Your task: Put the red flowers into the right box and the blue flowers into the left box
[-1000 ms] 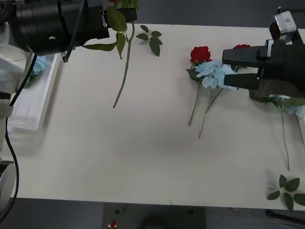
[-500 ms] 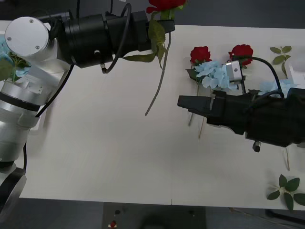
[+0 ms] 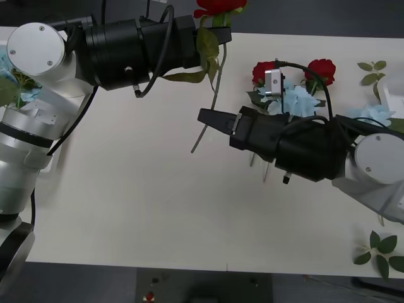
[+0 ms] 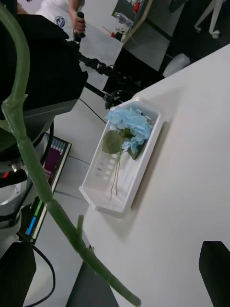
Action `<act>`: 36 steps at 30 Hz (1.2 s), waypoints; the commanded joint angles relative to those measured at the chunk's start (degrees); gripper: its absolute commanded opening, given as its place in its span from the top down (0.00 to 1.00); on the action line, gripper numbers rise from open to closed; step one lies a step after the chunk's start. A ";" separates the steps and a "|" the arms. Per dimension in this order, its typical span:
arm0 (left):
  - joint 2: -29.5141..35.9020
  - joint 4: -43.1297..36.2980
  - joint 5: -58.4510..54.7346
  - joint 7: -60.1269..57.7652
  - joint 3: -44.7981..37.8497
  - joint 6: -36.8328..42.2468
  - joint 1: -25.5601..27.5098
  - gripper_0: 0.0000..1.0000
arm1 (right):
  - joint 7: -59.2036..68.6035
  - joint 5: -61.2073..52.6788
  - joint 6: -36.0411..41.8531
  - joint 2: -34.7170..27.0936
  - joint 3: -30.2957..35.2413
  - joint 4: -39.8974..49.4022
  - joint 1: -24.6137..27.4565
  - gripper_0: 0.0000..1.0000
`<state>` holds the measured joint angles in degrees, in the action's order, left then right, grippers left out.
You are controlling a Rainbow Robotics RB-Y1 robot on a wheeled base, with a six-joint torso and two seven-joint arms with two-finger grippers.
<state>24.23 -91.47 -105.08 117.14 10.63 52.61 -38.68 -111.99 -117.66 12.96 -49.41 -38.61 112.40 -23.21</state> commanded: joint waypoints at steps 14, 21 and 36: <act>0.56 -2.14 -0.39 4.14 0.01 -0.58 0.44 1.00 | -3.15 -2.31 -7.16 2.22 -2.78 0.98 -4.12 1.00; 0.56 -2.14 -0.39 4.14 0.01 -0.58 0.44 1.00 | -3.23 -2.40 -8.56 3.27 -2.78 0.98 -4.12 1.00; 0.65 -2.14 -0.92 4.14 0.01 -0.49 0.53 0.00 | -3.50 -2.31 -9.18 3.27 -2.78 0.98 -4.03 1.00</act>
<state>24.23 -91.47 -105.09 117.16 10.63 52.47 -38.66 -113.82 -120.34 4.68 -46.22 -42.60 112.24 -26.90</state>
